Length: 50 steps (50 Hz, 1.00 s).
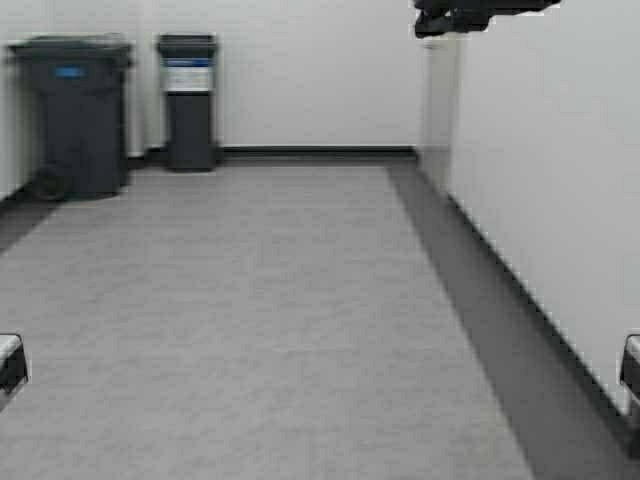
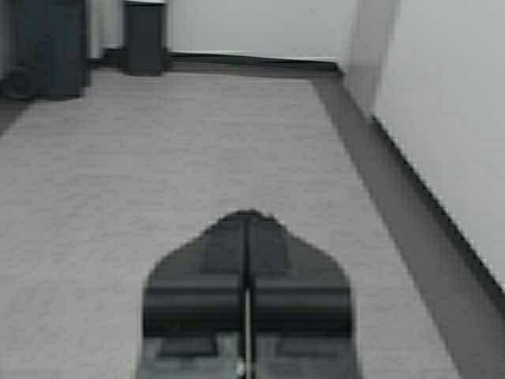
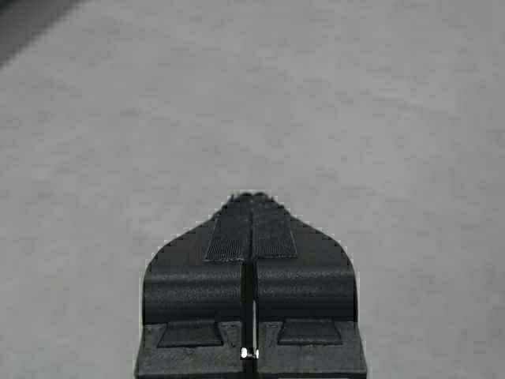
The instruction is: Navigate to elevator, push the call button, then enter the elevator
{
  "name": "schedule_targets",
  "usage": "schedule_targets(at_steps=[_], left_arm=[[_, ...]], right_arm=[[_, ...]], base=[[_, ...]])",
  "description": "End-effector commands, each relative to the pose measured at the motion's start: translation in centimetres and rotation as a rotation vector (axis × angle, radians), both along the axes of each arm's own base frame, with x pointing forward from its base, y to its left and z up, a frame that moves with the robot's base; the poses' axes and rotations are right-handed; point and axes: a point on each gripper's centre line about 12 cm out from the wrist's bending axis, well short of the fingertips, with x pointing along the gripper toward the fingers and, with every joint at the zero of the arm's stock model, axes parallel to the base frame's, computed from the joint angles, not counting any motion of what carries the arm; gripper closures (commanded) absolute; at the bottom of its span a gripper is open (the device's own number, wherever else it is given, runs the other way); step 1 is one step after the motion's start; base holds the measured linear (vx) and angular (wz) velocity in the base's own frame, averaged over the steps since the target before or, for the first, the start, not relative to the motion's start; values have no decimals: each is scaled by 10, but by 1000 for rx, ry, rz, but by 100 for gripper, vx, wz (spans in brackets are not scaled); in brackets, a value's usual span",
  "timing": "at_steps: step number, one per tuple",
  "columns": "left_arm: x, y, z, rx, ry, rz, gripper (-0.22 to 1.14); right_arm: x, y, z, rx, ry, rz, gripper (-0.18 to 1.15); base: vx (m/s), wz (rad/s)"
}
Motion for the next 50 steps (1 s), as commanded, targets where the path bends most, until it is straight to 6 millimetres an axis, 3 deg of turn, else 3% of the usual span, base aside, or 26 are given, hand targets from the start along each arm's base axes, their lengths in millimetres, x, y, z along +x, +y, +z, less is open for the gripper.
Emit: schedule_targets(at_steps=[1,11,27,50], left_arm=[[2,0,6,10,-20,-1,89],[2,0,7,16,-23,-2,89],[2,0,4,13,-17,-2,89],[-1,-1,4,0,-23,-8,89]], right_arm=[[5,4,10,23,-34,5,91],[7,4,6,23,-27,5,91],[12,7,-16,1,33,4,91],[15,11,-15,5,28,11,91]], base=[[53,-39],[54,-33],[56,-42],[54,-63]])
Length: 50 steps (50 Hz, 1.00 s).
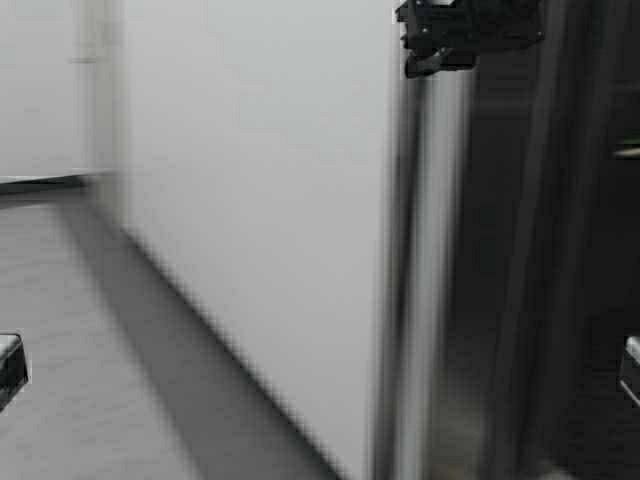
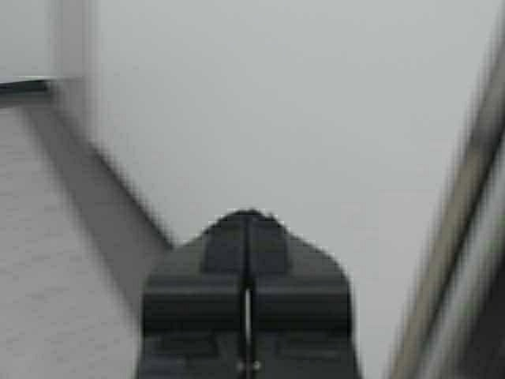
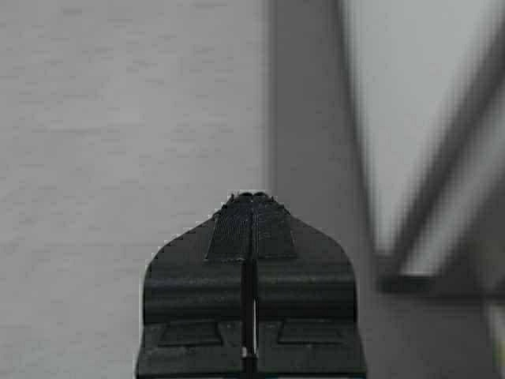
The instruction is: Navigate to elevator, push the call button, then enter the elevator
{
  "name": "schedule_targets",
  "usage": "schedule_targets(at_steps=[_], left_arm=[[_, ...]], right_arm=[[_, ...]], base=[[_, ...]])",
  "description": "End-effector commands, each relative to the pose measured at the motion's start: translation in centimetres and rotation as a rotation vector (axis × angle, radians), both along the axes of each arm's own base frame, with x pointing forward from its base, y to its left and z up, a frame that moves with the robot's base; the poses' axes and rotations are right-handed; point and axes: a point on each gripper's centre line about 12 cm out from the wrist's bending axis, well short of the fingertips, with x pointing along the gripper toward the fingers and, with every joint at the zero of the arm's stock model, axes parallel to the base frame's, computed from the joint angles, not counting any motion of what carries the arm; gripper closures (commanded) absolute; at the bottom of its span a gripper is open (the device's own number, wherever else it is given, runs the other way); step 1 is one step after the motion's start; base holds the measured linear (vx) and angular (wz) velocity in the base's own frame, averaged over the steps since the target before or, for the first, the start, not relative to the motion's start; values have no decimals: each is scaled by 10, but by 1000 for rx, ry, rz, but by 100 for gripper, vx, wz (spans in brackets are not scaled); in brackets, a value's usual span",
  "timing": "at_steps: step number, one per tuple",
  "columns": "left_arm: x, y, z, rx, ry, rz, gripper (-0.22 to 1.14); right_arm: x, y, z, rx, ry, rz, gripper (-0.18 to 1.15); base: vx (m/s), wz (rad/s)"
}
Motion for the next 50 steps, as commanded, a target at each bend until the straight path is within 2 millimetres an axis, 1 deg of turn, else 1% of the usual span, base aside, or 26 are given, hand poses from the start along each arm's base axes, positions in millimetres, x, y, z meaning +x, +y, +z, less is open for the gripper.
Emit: schedule_targets(at_steps=[1,4,15,21,26,40,46,50], left_arm=[[0,-2,4,-5,-17,-10,89],[0,-7,6,2,-23,-37,89],[0,-18,5,34,-18,-96,89],[1,-19,9,32,-27,-97,89],[0,-19,6,28,-23,-97,89],[-3,-18,6,24,-29,-97,89],[-8,-18,12,12,-62,-97,89],[-12,-17,7,10,-57,-96,89]], right_arm=[[6,3,17,32,-50,1,91],[8,5,21,37,-61,4,91],[6,7,20,51,-51,0,91],[7,7,21,52,-54,0,91],[6,7,19,50,-49,0,91],[7,8,21,52,-58,2,91],[7,8,23,61,-69,5,91],[8,9,23,66,-76,7,91]], base=[[51,-80],[51,-79],[51,-72],[46,-52],[47,-50],[49,-59],[47,-64],[48,-64]])
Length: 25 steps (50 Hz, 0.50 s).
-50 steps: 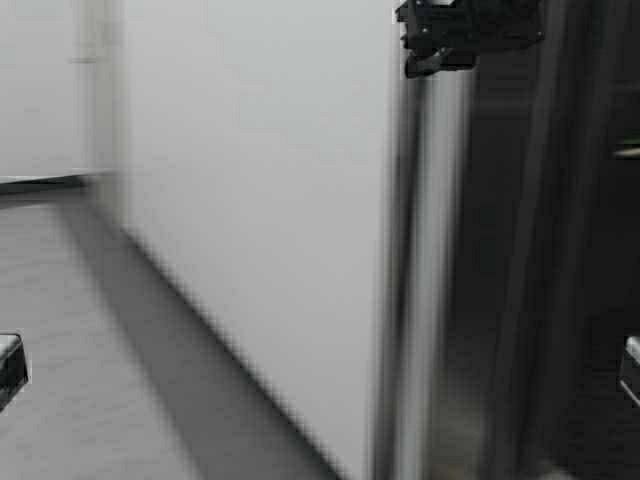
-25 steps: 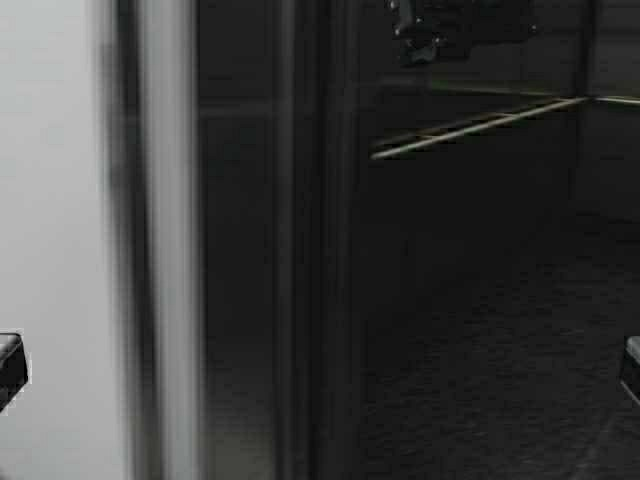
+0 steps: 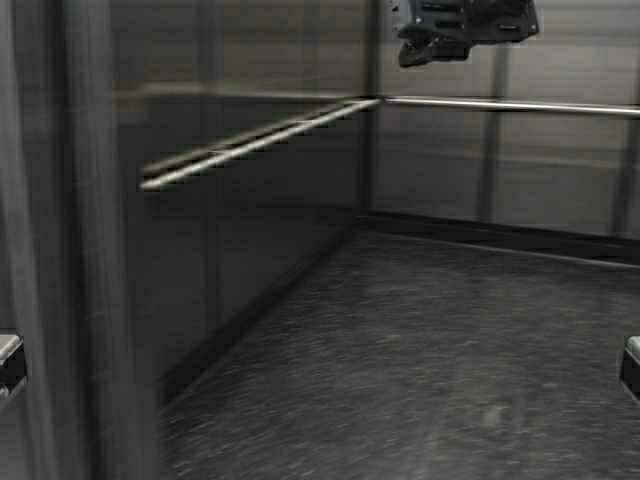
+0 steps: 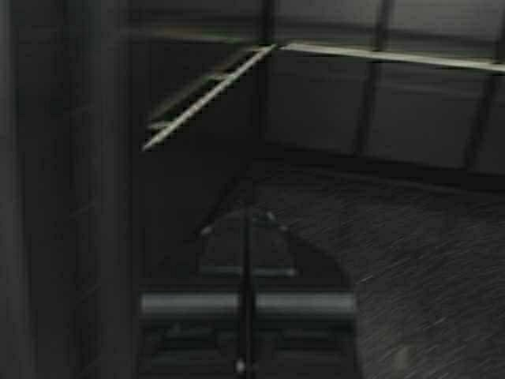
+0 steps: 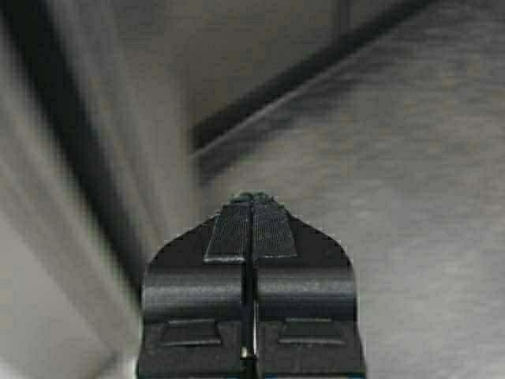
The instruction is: Navigate to elevator, push the call button, then enter the elevator
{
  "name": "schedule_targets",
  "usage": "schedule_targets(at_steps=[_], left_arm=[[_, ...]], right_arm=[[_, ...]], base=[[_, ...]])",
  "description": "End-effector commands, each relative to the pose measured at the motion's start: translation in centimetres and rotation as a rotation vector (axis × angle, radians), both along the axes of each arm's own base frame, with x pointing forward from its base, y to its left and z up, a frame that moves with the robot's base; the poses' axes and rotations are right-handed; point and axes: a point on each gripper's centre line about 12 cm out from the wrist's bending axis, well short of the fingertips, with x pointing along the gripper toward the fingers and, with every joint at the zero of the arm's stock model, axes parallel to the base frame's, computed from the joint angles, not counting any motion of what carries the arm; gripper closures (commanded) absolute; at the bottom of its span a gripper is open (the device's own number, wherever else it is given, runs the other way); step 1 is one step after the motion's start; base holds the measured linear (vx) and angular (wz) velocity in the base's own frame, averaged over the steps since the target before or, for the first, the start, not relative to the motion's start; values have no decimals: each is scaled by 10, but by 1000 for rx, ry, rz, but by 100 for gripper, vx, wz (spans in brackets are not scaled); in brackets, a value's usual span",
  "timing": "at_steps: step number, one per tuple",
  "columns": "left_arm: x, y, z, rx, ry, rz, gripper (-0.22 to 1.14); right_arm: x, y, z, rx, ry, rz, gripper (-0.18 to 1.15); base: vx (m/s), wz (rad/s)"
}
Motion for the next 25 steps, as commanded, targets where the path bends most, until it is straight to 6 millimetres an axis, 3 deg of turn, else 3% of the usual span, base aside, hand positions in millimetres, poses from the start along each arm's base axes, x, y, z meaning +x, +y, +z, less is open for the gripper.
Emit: schedule_targets(at_steps=[1,11,25], left_arm=[[-5,1,-1,-6,-13,2,89],[-5,1,4,7,-32,4,89],[3,0,2,27,-5,5,89]], right_arm=[[4,4,14,29,-47,8,91],[0,9,24,49,-85,30,91],[2,6,11,33,-54,19,91]], base=[[48,-63],[46,-51],[49,-15]])
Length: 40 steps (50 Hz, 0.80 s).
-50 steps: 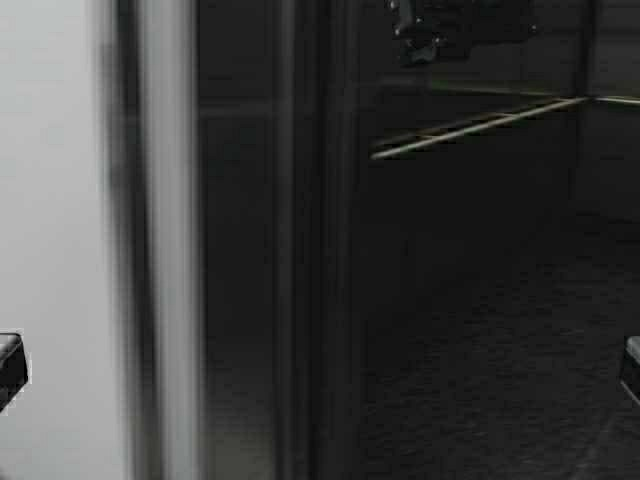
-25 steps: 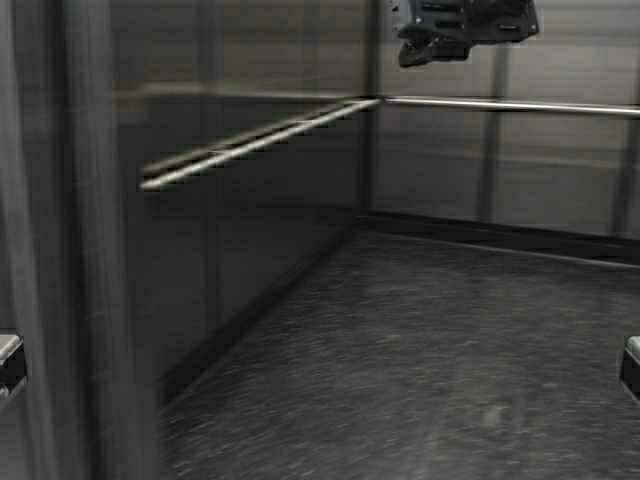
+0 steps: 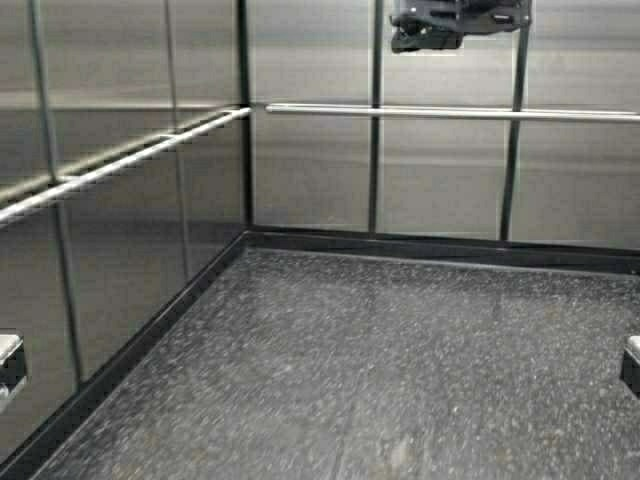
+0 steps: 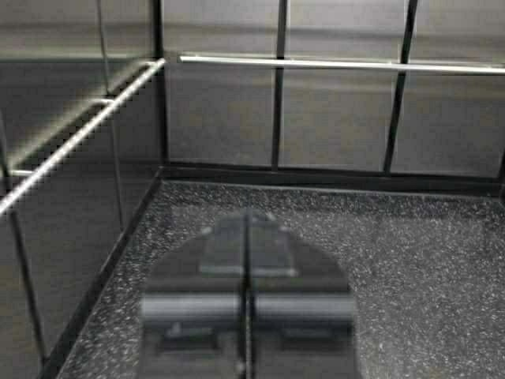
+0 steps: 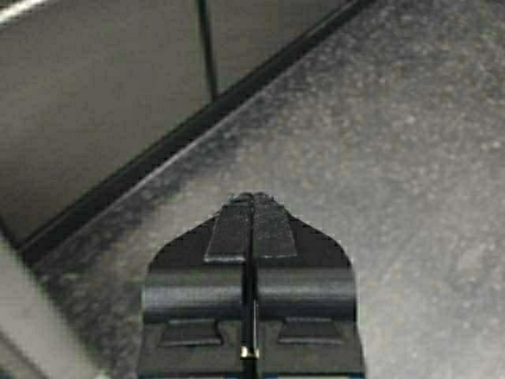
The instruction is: Navigate to elevator, push the call button, then enter the elevator
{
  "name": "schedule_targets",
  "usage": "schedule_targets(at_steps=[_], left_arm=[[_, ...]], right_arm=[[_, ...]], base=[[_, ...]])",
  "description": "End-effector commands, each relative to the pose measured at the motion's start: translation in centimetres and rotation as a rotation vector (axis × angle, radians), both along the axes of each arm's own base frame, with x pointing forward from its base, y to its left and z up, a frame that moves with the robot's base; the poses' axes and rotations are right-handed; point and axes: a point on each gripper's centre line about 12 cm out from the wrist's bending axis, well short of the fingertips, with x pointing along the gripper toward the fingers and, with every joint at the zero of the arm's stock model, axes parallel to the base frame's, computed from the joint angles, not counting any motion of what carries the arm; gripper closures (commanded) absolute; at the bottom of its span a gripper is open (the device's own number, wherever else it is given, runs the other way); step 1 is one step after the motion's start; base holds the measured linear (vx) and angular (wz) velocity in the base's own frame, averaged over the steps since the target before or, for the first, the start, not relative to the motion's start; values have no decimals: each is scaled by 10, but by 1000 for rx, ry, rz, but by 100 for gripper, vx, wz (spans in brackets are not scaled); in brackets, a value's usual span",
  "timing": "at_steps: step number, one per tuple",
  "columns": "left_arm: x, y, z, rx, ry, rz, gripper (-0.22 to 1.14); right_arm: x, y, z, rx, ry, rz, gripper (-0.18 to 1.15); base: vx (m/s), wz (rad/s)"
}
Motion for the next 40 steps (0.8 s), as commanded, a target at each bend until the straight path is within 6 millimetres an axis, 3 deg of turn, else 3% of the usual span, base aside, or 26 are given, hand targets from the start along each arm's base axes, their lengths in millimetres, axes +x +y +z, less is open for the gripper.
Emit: schedule_targets(at_steps=[1,8,26,40], left_arm=[[4,0,9,-7,-19,1,89],[3,0,8,-14,-18,1,89],[0,0,17,-19,-63,0,89],[-2,-1,15,-35,-61,-8,89]], right_arm=[[2,0,6,13,-19,-3,91],[4,1,-2,7,4,-2,91],[4,3,-3,4,2,4,91],[7,4,-7,1,15,1,91]], base=[[53,-10],[55,-16],[53,-19],[54,-36]])
